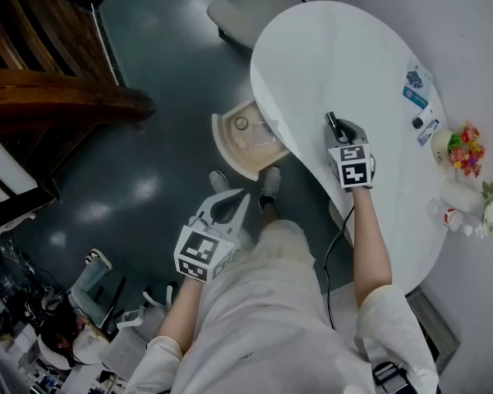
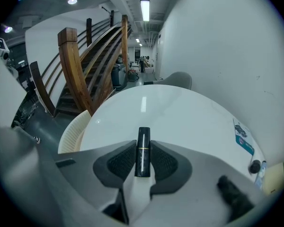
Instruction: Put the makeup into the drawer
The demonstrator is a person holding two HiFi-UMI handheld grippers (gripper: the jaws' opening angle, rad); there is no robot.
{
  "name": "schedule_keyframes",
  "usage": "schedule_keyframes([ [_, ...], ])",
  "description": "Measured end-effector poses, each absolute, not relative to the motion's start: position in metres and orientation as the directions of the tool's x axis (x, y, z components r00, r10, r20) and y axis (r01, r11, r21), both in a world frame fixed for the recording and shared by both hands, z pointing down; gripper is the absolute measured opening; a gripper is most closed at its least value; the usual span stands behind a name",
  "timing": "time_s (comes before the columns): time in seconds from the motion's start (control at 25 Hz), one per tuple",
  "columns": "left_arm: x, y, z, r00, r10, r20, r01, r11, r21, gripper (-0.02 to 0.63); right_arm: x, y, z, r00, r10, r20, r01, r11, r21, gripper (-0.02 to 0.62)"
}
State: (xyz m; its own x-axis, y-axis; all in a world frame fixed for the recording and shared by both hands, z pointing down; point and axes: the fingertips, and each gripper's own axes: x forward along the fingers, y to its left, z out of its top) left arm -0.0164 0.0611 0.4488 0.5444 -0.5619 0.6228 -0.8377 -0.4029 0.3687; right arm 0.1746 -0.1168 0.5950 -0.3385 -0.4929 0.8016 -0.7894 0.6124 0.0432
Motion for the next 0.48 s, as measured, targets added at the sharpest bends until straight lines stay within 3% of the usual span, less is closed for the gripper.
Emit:
schedule_keyframes([
  [0.48, -0.053, 0.054, 0.435, 0.551, -0.595, 0.585, -0.834, -0.409, 0.369, 0.008, 0.097, -0.074, 0.536, -0.453, -0.492, 0.743, -0.744, 0.668, -0.011, 0.094],
])
